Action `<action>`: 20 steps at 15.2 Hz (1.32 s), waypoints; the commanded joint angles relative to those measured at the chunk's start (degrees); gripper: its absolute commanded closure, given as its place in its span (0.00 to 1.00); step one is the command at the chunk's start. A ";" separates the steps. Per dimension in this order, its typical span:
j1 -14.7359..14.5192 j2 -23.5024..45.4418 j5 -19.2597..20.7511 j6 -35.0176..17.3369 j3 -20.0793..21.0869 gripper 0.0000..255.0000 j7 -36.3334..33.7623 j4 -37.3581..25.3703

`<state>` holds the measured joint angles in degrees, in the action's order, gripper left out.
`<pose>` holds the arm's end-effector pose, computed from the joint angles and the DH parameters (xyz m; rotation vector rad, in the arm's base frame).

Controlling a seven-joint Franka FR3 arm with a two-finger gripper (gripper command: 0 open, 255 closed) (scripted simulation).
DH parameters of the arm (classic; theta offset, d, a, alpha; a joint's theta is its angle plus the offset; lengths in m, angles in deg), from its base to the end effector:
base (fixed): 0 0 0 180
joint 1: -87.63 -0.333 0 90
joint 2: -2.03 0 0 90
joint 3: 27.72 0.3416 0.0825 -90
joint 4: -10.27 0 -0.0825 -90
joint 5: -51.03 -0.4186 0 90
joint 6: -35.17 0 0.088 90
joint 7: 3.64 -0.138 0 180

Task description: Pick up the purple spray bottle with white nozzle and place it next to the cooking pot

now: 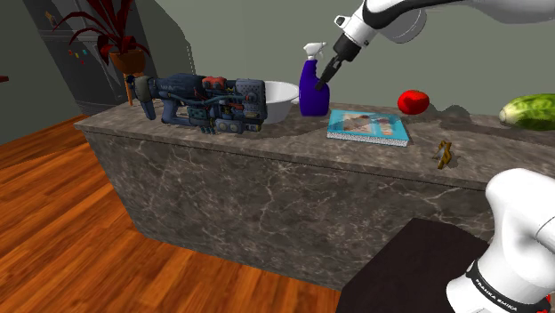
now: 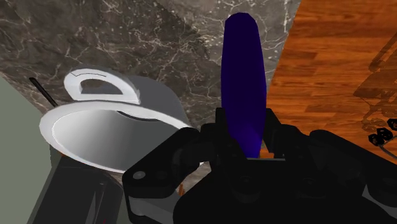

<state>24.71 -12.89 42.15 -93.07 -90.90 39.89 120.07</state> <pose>0.6067 -0.0434 0.5773 -2.7044 -0.9071 -0.7868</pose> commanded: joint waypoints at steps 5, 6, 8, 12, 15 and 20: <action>-0.81 0.48 -1.35 -4.30 -1.49 1.00 1.98 4.05; -1.00 0.60 -1.63 -4.99 -1.80 1.00 2.36 4.69; -1.48 0.89 -2.29 -6.35 -2.50 1.00 3.17 5.91; -2.76 1.71 -3.98 -9.02 -4.26 1.00 5.06 8.19; -4.13 2.52 -5.63 -10.95 -5.97 1.00 6.76 9.75; -6.51 3.84 -8.30 -13.26 -8.76 1.00 9.32 11.53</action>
<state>18.57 -9.24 34.29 -106.01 -99.21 48.79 131.39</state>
